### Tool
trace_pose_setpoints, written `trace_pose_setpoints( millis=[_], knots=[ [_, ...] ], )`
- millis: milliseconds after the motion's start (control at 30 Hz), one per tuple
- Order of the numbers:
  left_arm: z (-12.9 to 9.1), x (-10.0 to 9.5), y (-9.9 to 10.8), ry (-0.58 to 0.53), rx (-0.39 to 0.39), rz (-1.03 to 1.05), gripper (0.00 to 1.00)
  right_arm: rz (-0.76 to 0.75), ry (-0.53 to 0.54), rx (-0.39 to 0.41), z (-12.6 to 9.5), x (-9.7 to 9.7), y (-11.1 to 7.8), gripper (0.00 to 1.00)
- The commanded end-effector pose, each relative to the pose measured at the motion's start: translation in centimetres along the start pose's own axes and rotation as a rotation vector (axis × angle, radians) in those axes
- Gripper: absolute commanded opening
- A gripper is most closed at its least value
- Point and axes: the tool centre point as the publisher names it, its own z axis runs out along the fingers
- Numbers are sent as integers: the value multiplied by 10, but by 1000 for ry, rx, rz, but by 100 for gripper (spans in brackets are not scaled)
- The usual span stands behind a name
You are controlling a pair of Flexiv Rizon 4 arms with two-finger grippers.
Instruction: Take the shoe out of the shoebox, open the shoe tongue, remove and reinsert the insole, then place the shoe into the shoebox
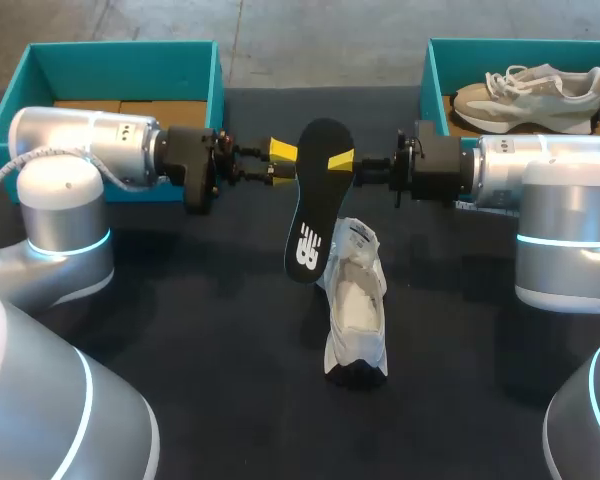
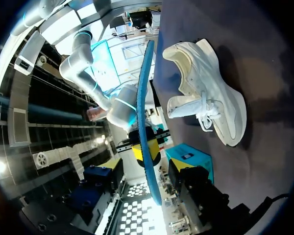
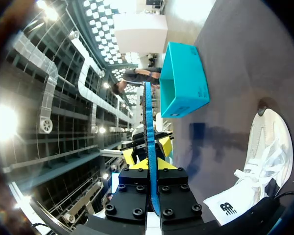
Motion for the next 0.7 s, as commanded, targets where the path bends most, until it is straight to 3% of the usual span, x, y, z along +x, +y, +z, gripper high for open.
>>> trace_pose_setpoints(
  millis=[33, 700],
  knots=[
    [11, 4, 4, -10, 2, -4, 48, 0, -2, -2, 2, 0, -1, 0],
    [30, 3, 4, -29, -8, -13, 32, 0, -2, -2, 2, 0, -1, 0]
  ],
)
